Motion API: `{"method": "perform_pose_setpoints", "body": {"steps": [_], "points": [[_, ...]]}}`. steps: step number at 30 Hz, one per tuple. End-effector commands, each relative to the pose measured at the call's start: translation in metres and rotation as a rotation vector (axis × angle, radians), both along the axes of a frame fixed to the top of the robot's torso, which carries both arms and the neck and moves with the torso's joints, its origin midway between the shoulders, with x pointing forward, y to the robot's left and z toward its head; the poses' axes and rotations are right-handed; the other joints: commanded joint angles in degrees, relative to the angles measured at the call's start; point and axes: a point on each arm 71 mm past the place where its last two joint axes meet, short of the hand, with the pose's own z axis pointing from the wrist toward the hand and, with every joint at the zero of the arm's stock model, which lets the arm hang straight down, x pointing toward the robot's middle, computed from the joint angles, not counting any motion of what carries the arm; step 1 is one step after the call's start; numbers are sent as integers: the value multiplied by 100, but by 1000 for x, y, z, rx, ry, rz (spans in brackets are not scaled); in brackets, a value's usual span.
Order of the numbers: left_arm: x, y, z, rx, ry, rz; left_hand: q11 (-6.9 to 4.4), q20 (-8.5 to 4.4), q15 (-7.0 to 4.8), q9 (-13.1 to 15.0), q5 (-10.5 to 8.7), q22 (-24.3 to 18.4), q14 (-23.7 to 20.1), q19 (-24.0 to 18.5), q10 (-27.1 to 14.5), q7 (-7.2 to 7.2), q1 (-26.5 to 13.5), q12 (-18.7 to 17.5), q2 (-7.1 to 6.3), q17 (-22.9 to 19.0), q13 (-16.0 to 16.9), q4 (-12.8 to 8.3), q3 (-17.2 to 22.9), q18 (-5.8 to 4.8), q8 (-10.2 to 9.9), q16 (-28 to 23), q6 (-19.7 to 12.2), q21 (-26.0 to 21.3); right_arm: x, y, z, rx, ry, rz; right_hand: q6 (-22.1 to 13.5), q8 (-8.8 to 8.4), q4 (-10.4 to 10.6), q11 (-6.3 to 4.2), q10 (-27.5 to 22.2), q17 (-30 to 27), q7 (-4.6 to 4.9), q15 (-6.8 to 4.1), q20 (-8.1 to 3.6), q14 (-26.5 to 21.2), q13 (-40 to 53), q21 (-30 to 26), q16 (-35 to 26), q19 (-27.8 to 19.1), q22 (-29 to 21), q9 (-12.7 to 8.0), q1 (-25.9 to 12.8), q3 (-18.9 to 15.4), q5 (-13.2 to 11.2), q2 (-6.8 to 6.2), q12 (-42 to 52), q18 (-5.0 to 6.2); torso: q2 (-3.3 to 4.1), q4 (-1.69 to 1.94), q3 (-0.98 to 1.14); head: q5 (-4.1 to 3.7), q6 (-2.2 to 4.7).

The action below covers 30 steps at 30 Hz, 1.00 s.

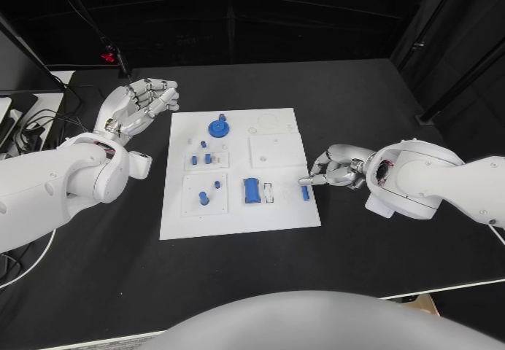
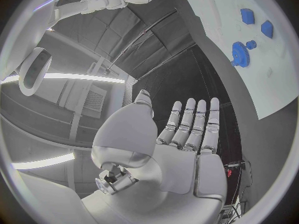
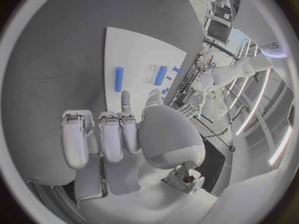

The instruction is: Assemble the parts on the task board

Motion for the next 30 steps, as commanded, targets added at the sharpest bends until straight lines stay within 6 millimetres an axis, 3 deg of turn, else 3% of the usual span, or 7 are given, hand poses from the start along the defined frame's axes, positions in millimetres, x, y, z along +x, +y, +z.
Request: {"method": "perform_pose_setpoints", "body": {"steps": [1, 12, 30], "points": [[0, -1, 1, -6, -1, -8, -1, -13, 11, -7, 31, -8, -25, 8, -57, 764, -3, 24, 42, -5, -6, 6, -35, -32, 26, 15, -36, 32, 1, -6, -4, -107, 35, -26, 46, 191, 0, -17, 597, 1506, -48, 1, 27, 606, 1493, 19, 14, 596, 1509, 71, -67, -26, -48, 8, 14, -42, 4, 3, 0, -8, 0], [0, -1, 1, -7, 0, -10, -1, -13, 11, -7, 31, -8, -25, 8, -57, 764, -3, 24, 42, -5, -6, 6, -35, -32, 26, 15, -36, 32, 8, -1, -9, -132, 65, -37, 83, 485, 0, -54, 597, 1506, -89, -29, -1, 606, 1493, 19, 14, 596, 1509, 184, -78, -17, -67, 66, 14, -42, -4, 2, -2, -23, 0], [0, -1, 0, -7, 1, -10, -1, -13, 11, -7, 33, -9, -25, 7, -57, 764, 0, 29, 47, -11, -6, 6, -39, -32, 30, 19, -39, 32, 14, 9, -16, -172, 110, -14, 136, 649, 1, -85, 597, 1506, -126, -50, -21, 606, 1493, 19, 14, 596, 1509, 240, -70, 1, -62, 120, 14, -42, 0, 10, 0, -21, 0]]}}
